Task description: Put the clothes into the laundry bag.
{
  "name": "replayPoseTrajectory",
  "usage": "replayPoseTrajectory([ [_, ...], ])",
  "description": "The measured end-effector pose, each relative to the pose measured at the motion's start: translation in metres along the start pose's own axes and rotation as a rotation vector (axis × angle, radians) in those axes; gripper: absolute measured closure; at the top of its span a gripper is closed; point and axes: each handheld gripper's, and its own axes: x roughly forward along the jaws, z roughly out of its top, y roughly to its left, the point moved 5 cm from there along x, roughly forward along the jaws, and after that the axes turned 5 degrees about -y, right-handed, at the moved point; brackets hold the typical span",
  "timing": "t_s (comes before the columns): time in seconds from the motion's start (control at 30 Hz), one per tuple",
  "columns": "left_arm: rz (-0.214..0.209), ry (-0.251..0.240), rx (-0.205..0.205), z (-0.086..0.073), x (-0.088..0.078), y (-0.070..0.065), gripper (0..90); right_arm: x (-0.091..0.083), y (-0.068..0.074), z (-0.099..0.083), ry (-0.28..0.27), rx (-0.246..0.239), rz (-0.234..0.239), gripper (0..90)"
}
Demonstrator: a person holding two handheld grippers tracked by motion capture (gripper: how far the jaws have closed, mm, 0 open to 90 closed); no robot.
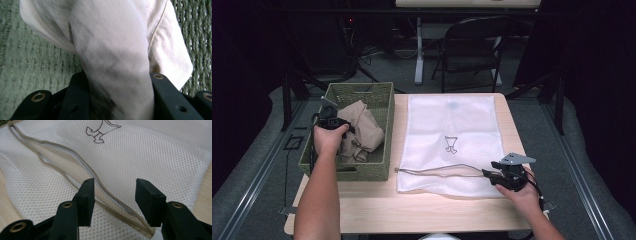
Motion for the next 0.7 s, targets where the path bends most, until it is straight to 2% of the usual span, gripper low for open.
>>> replayPoseTrajectory([
  [0.03,0.010,-0.006,0.002,0.001,-0.003,0.000,68.1,0.000,0.000,0.000,-0.003,0.002,0.000,50.1],
  [0.4,0.002,-0.054,0.005,0.009,-0.021,-0.004,68.4,0.001,0.001,0.000,-0.008,-0.002,-0.001,49.8],
  [0.7,0.003,-0.066,0.021,0.014,-0.034,-0.010,68.5,-0.001,0.000,0.001,-0.014,-0.010,-0.005,49.1],
])
